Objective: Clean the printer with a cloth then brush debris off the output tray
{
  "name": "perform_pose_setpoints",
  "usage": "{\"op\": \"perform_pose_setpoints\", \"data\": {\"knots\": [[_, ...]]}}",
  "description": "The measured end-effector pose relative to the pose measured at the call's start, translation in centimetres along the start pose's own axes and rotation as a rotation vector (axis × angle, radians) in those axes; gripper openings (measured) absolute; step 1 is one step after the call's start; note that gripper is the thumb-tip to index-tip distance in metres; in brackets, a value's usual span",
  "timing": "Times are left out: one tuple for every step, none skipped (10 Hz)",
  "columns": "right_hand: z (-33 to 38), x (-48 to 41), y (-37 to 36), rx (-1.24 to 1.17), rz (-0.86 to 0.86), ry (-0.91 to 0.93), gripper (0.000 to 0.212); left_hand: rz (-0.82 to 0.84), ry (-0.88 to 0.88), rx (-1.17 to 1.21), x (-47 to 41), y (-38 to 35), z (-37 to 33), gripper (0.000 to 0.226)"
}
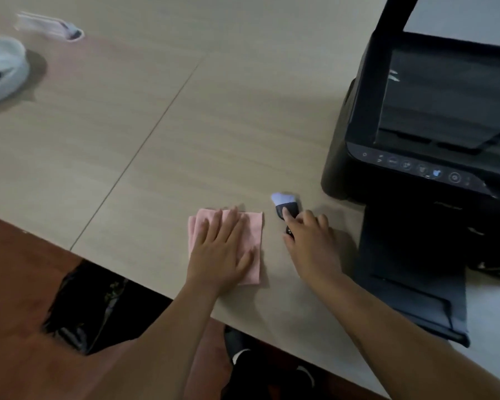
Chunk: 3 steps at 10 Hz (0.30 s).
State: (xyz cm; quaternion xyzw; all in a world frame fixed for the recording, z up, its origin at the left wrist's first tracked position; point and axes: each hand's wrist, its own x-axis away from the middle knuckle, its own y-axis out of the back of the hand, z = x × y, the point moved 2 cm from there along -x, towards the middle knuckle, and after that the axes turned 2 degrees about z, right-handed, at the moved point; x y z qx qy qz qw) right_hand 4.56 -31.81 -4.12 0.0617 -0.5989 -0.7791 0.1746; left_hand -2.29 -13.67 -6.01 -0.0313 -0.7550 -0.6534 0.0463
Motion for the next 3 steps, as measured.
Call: {"op": "perform_pose_setpoints", "data": {"knots": [[0.4, -0.6, 0.0, 0.012, -0.004, 0.005, 0.051, -0.017, -0.024, -0.010, -1.5, -0.2, 1.1, 0.067], [0.1, -1.1, 1.0, -0.048, 0.045, -0.008, 0.049, 0.000, -0.045, -0.013, -2.6, -0.4, 1.9, 0.065], [0.1, -0.5, 2.9, -0.123, 0.010, 0.034, 0.033, -0.018, -0.043, 0.013, -2.8, 0.6, 1.7, 0.058]]}}
